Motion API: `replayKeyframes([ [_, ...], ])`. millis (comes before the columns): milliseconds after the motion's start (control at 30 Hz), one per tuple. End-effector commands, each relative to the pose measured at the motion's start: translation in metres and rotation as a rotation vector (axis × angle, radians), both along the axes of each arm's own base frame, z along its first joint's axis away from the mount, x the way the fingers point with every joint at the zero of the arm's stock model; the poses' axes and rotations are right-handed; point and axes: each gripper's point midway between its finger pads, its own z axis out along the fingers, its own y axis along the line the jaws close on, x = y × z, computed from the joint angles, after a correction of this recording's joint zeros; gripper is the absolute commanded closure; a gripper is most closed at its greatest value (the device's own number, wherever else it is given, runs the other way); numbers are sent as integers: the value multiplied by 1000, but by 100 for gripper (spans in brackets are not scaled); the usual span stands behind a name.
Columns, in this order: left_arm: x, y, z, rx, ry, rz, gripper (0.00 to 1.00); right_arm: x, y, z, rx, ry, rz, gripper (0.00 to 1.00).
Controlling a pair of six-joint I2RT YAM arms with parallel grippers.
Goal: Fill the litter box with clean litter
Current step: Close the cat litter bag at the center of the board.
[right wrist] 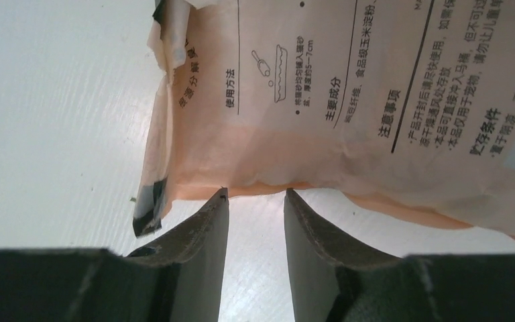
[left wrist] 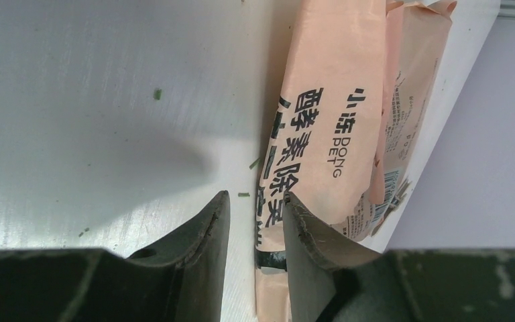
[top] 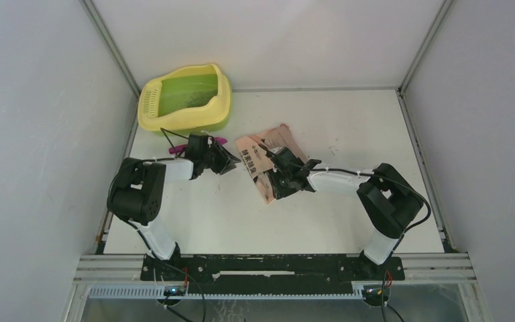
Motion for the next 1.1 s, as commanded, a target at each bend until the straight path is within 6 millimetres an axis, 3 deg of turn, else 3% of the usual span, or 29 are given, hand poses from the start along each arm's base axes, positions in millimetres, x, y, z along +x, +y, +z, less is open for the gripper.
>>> replayKeyframes([
  [0, 3, 3, 19, 6, -76, -8, 61, 3, 2, 35, 58, -68, -17, 57],
  [100, 3, 3, 20, 4, -77, -7, 61, 11, -1, 56, 74, -106, -28, 57],
  [267, 4, 2, 20, 5, -76, -9, 61, 28, -6, 62, 64, -120, -38, 57],
  [533, 4, 2, 20, 8, -74, -11, 61, 41, -10, 32, 29, -73, -41, 58],
  [733, 5, 3, 21, 12, -76, -13, 61, 35, -14, 2, -9, -17, -39, 59],
  [1067, 6, 2, 20, 11, -75, -15, 61, 11, -28, -7, -39, -1, -40, 60],
])
